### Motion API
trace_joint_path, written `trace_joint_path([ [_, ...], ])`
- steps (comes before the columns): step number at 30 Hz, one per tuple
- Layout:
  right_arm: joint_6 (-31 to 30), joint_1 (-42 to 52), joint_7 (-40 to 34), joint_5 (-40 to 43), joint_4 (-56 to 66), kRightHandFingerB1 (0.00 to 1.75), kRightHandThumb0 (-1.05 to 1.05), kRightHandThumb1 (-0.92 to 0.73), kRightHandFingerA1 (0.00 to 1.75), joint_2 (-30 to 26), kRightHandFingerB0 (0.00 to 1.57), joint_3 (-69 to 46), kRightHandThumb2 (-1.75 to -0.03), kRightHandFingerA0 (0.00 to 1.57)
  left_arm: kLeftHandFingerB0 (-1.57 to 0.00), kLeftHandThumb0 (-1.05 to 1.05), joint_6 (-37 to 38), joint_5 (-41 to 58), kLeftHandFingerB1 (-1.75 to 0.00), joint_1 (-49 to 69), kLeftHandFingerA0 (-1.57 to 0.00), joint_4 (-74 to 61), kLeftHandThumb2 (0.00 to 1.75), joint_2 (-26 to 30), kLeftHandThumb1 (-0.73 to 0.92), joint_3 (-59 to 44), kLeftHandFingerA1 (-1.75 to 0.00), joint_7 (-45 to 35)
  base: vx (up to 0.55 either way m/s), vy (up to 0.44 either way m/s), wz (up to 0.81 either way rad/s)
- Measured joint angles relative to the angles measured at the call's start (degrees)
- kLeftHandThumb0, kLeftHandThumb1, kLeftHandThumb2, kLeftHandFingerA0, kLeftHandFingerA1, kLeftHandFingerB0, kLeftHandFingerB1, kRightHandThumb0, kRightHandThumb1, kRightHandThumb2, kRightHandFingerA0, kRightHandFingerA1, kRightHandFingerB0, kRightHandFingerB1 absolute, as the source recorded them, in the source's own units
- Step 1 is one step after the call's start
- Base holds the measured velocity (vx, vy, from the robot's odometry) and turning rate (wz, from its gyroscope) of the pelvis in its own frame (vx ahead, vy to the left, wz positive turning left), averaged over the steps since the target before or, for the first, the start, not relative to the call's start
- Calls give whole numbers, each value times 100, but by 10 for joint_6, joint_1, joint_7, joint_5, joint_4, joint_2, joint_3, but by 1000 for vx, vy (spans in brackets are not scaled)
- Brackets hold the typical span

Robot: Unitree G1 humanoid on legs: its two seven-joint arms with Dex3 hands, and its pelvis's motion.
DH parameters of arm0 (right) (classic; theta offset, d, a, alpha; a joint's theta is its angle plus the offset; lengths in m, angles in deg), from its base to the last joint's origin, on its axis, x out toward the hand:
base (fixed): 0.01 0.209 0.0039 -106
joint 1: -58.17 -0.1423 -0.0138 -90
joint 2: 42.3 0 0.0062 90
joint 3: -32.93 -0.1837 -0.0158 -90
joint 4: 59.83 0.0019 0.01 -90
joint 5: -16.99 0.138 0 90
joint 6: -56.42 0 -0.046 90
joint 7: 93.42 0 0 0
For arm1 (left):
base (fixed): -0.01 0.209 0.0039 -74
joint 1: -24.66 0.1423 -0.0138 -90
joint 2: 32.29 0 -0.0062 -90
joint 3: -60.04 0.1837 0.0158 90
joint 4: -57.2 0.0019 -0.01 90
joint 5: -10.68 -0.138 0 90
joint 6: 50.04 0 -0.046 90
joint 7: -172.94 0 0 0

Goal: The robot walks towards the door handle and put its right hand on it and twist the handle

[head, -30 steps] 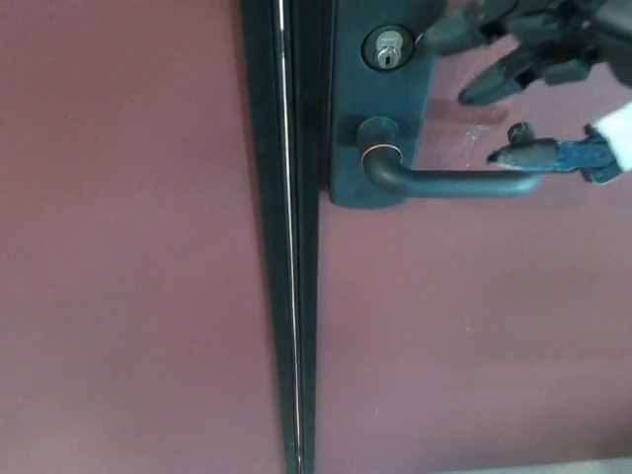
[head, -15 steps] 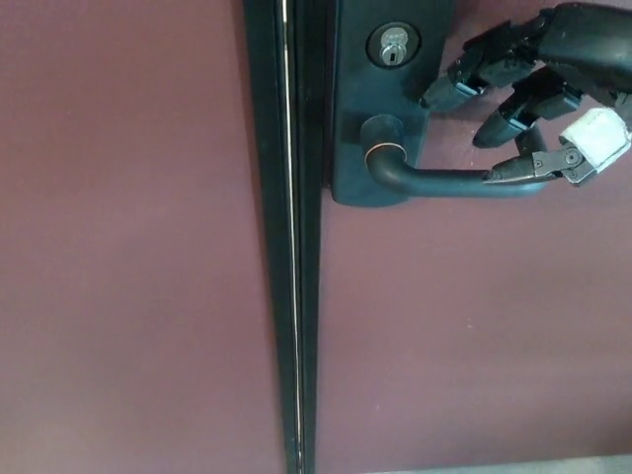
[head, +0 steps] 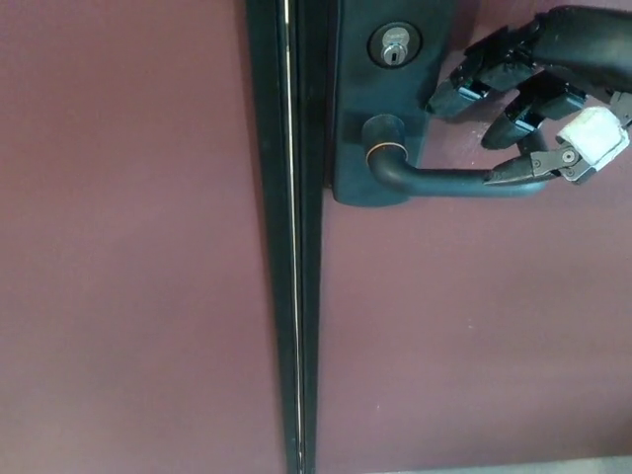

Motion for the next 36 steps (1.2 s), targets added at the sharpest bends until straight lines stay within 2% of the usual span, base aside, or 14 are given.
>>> trace_joint_path([
  [22, 2, -2, 54, -83, 3, 36, -55, -47, 40, 29, 45, 35, -56, 49, -42, -32, 7, -3, -65, 2, -62, 0, 60, 0, 45, 0, -74, -3, 0, 0, 0],
  [23, 4, -2, 56, -86, 1, 46, -57, -40, 51, 29, 38, 35, -77, 45, -42, -31, 7, -3, -65, 2, -62, 0, 60, 0, 45, 0, -74, -3, 0, 0, 0],
  [25, 7, -7, 64, -95, -6, 46, -57, -40, 51, 31, 38, 44, -77, 45, -42, -31, 7, -3, -65, 2, -62, 0, 60, 0, 45, 0, -74, -3, 0, 0, 0],
  [31, 18, -24, 85, -119, -36, 47, -59, -41, 50, 47, 42, 69, -77, 43, -42, -31, 8, -3, -65, 4, -63, 0, 60, 0, 45, -1, -74, -4, 0, 0, 0],
  [32, 20, -25, 88, -123, -39, 37, -55, -49, 40, 49, 50, 70, -55, 50, -43, -31, 8, -3, -65, 4, -62, 0, 60, 0, 45, -1, -75, -4, 0, 0, 0],
  [36, 28, -32, 99, -140, -55, 37, -55, -49, 40, 58, 50, 80, -55, 50, -43, -31, 8, -3, -65, 6, -62, 1, 60, 0, 45, -7, -75, -4, 0, 0, 0],
])
